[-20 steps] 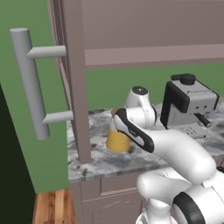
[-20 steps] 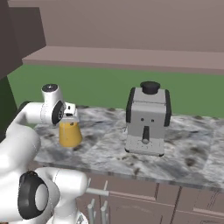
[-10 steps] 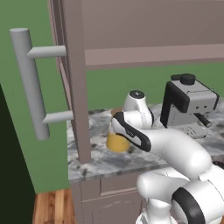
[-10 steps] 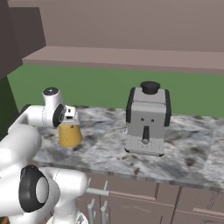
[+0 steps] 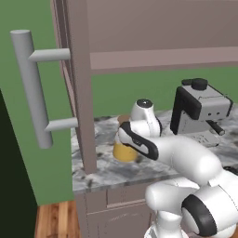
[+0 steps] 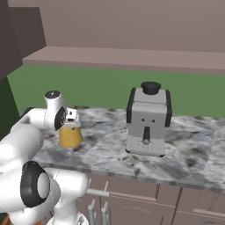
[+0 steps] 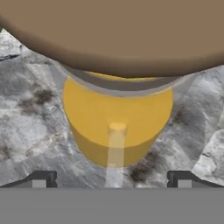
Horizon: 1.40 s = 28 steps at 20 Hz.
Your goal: There is a tray on the dining counter. Grab the cup, mug, and pitcher and place them on the tray. The pitcher may be placed next to the tray if it cannot fit the tray.
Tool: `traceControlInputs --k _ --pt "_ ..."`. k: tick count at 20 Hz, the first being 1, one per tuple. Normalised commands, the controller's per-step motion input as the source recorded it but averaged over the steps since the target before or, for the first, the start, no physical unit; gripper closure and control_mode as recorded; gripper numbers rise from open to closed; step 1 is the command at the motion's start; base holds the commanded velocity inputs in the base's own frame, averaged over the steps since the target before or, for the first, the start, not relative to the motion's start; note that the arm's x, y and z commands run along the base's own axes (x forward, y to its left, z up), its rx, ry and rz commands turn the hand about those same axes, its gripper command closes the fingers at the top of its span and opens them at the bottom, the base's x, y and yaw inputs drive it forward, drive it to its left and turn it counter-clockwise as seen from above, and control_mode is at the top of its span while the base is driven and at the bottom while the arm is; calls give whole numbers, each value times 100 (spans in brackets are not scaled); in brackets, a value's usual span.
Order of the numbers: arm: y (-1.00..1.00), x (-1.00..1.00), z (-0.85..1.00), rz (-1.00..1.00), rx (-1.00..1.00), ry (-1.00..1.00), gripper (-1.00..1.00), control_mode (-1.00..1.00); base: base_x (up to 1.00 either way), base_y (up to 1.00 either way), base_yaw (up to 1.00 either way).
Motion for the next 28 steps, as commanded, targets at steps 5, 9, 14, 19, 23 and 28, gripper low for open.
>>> traceControlInputs --k 5,9,14,19,23,28 --pt "2 16 -7 0 0 0 -100 -100 0 0 0" --pt "1 6 -12 0 0 1 -100 -100 0 0 0" --pt "1 0 -2 0 0 1 -100 -100 0 0 0" --pt "0 0 0 0 0 0 -100 -100 0 0 0" --pt "0 0 0 0 0 0 -100 -100 0 0 0" --pt "0 0 0 0 0 0 100 -100 0 0 0"
